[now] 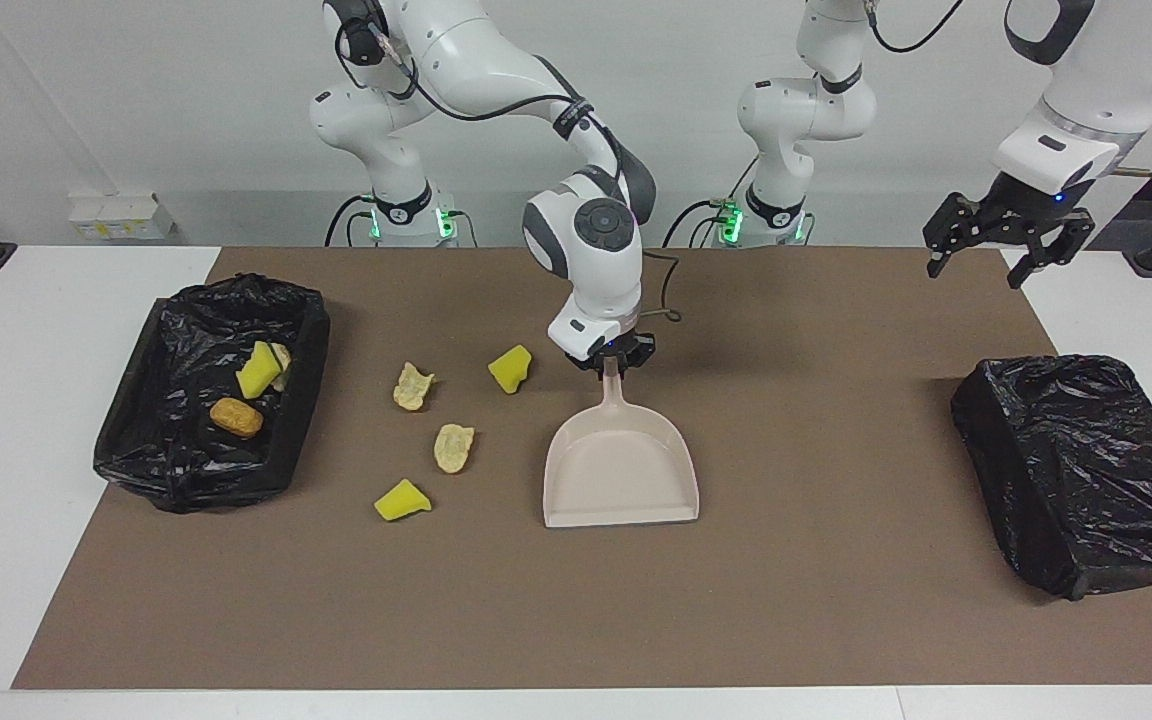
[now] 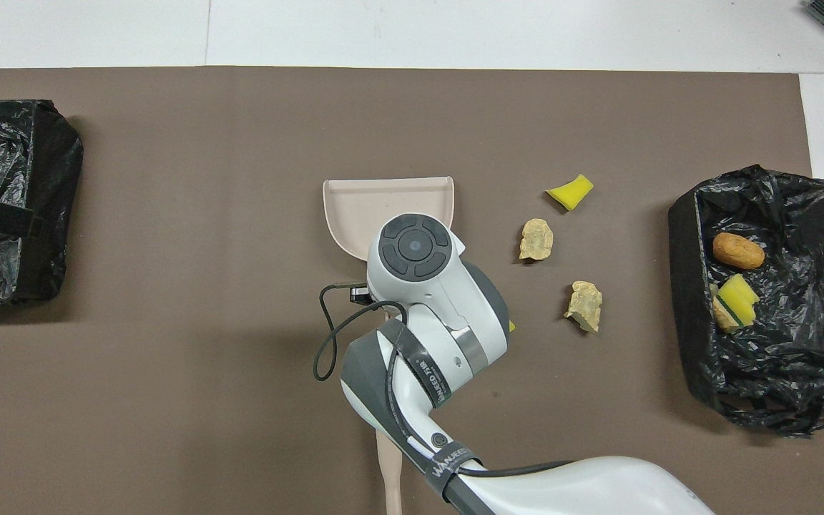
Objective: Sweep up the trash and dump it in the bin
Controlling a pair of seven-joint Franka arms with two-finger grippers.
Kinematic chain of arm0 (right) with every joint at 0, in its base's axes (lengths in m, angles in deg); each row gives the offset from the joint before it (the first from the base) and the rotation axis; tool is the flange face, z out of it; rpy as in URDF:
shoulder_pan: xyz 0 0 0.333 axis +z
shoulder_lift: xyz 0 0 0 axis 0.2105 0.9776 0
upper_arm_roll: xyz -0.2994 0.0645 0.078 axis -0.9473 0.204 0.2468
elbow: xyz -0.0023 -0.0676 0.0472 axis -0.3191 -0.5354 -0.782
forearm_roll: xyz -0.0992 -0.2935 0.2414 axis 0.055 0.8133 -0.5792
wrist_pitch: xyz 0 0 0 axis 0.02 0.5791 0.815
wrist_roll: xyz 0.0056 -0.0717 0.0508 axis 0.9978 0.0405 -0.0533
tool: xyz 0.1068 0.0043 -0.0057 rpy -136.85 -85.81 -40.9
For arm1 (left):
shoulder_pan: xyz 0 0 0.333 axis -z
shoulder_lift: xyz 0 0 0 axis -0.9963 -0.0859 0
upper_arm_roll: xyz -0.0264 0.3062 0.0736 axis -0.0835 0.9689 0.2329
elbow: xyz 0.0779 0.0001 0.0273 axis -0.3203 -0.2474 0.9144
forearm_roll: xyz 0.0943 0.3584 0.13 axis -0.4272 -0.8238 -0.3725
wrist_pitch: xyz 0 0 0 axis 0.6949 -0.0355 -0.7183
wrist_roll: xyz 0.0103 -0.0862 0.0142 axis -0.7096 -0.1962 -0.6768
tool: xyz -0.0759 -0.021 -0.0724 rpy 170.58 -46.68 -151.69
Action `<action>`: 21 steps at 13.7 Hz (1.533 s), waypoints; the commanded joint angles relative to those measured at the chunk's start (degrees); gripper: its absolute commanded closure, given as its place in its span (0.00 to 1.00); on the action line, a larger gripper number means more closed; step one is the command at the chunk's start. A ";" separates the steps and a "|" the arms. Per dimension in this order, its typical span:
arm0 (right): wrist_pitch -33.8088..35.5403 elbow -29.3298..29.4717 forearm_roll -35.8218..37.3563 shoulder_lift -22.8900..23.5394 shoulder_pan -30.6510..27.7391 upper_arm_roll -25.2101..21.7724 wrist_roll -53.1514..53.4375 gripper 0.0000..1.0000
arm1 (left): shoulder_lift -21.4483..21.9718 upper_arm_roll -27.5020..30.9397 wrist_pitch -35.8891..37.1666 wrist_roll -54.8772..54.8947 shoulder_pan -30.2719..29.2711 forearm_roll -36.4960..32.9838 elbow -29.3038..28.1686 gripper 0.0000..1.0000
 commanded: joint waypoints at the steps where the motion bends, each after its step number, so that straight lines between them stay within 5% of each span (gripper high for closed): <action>1: 0.38 2.90 -0.44 0.21 0.09 0.19 -1.70 0.00 | 0.39 -0.27 1.27 -0.47 -0.48 -0.46 0.40 0.00; 5: 3.71 2.28 -0.44 -5.58 -2.09 -0.34 -2.40 0.00 | 0.39 -0.27 1.01 -0.56 -0.48 -0.46 0.22 0.00; 10: 18.74 -0.25 -0.53 -15.51 -3.52 -0.34 -5.85 0.00 | 0.39 -0.27 0.83 -0.74 0.05 -0.46 0.04 0.00; 18: 11.38 -27.39 -9.40 -33.53 7.90 0.28 2.69 0.00 | 0.48 -0.70 0.48 -0.82 0.40 -0.46 -1.10 0.00; 21: 6.03 -33.38 -10.28 -33.81 14.31 0.28 8.12 0.00 | 0.30 -1.06 0.13 -2.48 0.92 -0.46 -1.10 0.00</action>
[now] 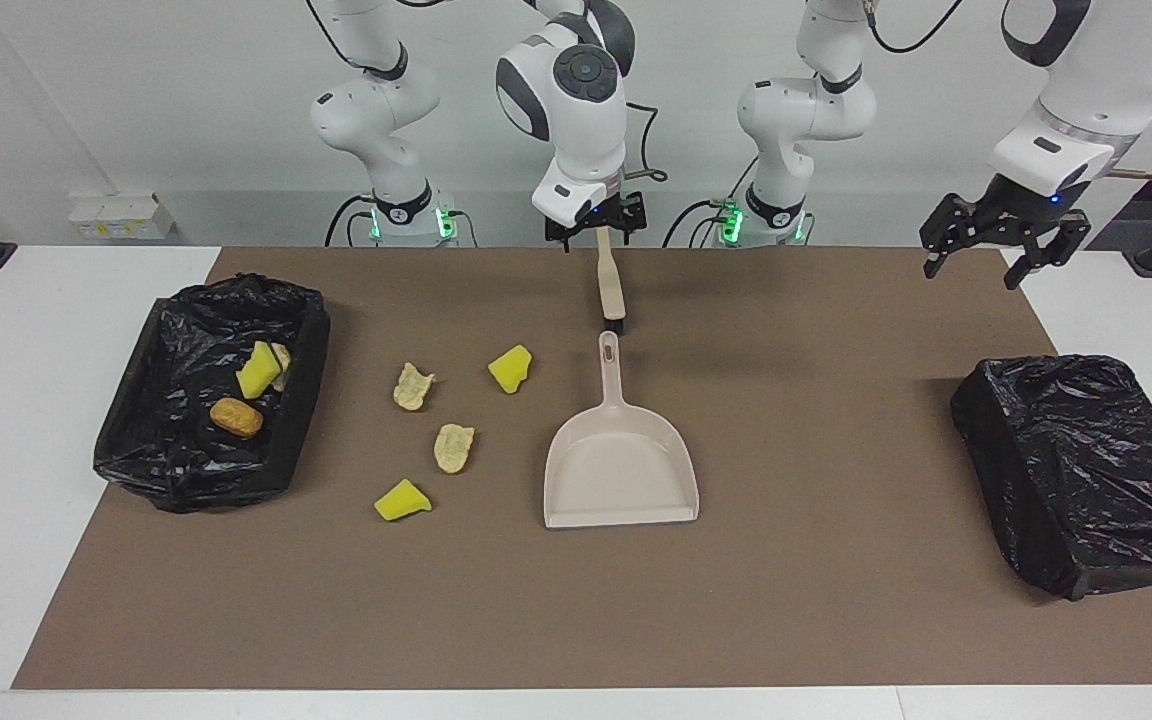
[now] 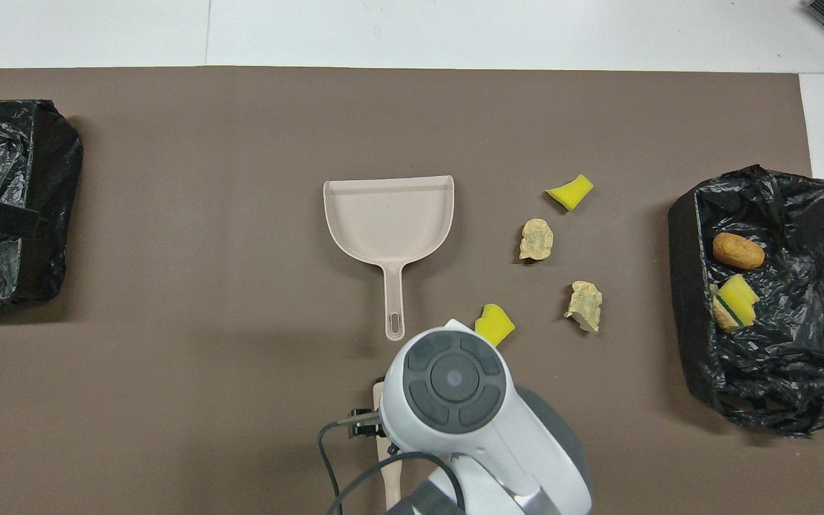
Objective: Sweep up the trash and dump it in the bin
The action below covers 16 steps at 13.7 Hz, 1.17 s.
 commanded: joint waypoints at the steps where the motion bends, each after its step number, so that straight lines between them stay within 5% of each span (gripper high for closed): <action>1: -5.47 -7.71 -1.42 -2.40 4.46 -0.02 4.43 0.00 | 0.38 0.02 -0.31 -2.87 1.46 -0.46 -1.07 0.00; 7: -15.39 -13.26 -3.17 0.75 10.08 -0.02 7.33 0.00 | 0.29 0.02 -1.37 -3.06 2.61 -0.46 -1.95 0.00; 13: -16.19 -15.72 -3.44 0.94 13.43 0.07 11.12 0.02 | -0.76 -0.16 -3.91 -7.52 5.32 -0.46 -2.13 0.00; 16: -16.37 -15.55 -3.44 1.02 13.52 0.07 11.12 0.37 | -2.07 -0.16 -10.30 -15.94 12.25 -0.37 -5.63 0.00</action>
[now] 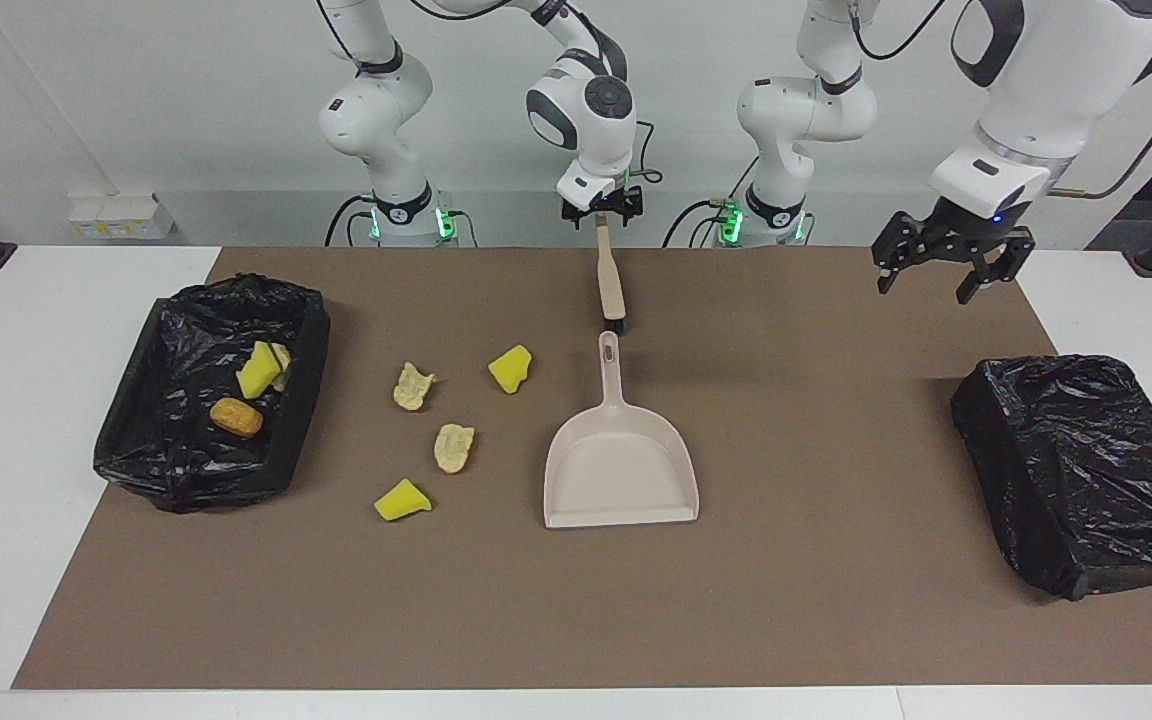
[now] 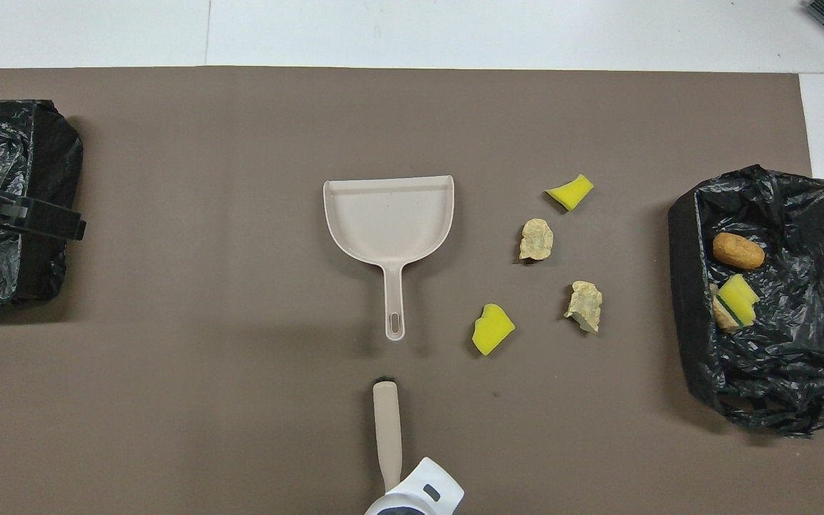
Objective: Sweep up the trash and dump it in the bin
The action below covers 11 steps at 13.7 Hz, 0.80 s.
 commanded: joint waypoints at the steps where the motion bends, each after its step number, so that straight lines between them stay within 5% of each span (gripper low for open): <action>1: -1.32 -0.97 -1.40 -0.70 0.14 -0.03 0.94 0.49 | -1.41 0.67 -7.41 -8.00 6.88 -0.08 -3.80 0.00; 5: -1.41 -0.80 -1.40 -0.44 0.14 -0.12 0.42 1.00 | -6.59 0.67 -13.14 -15.83 16.28 0.10 -4.42 0.00; 8: -0.63 0.17 -1.23 0.09 -0.39 -0.29 -0.28 1.00 | -11.68 0.67 -17.35 -23.99 21.56 0.10 -4.51 0.00; 11: 7.09 0.87 -0.43 -5.61 -6.09 -0.56 -4.93 1.00 | -11.97 0.58 -22.36 -26.75 25.53 0.10 -7.84 0.00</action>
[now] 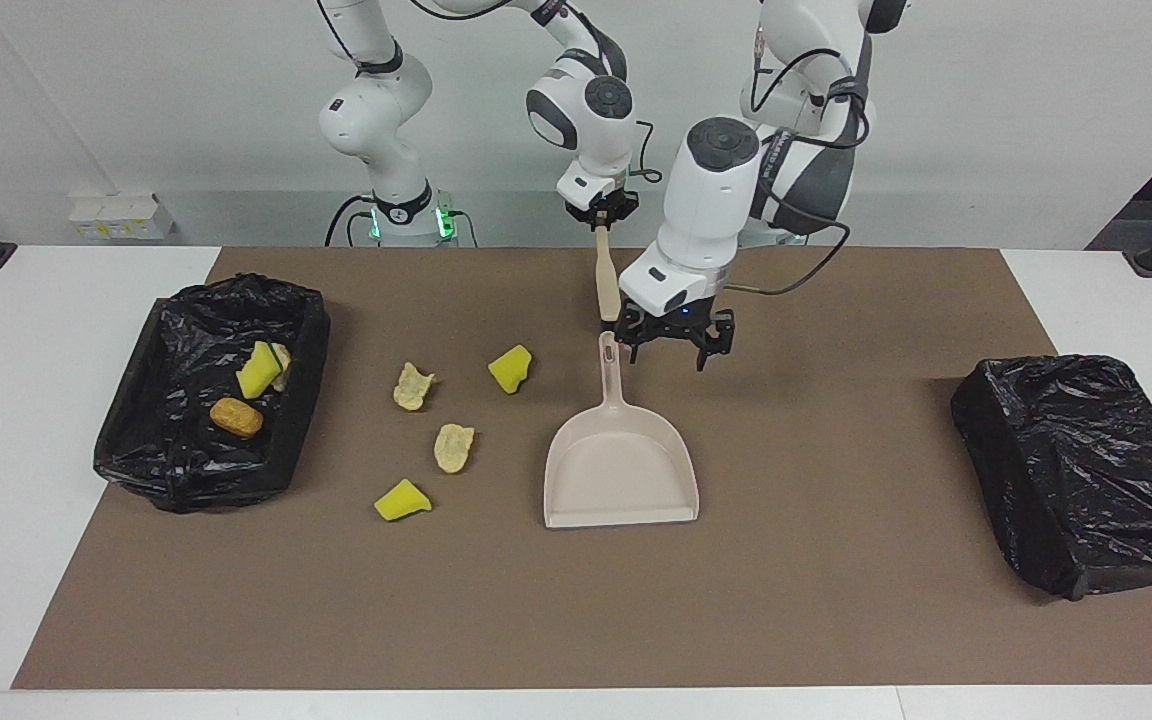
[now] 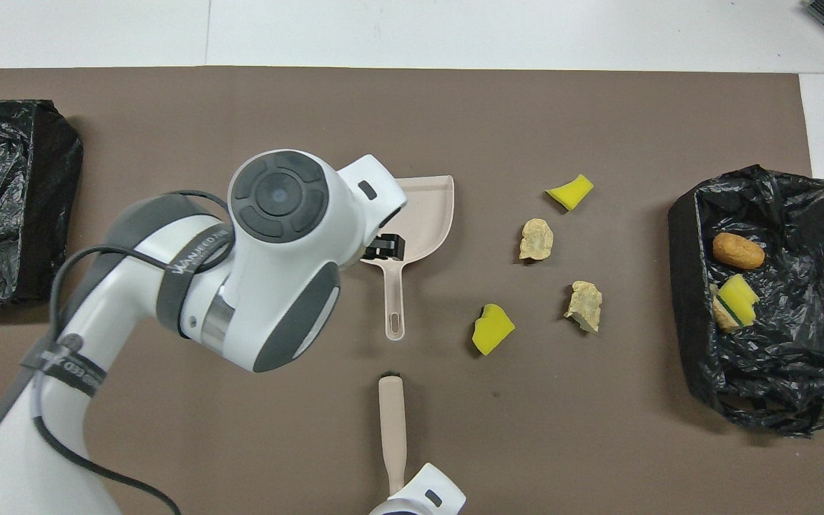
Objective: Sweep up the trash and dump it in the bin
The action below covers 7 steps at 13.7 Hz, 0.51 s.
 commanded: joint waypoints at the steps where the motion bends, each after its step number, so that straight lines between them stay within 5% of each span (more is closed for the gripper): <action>1: 7.86 0.86 -0.25 -6.20 -5.53 -0.25 -4.19 1.00 | 1.48 1.08 -3.90 -2.83 1.86 0.12 -3.75 0.00; 7: 22.99 1.57 9.14 -12.71 -17.13 -0.25 -12.10 1.00 | 0.95 1.08 -7.08 -2.32 3.27 3.11 -9.11 0.00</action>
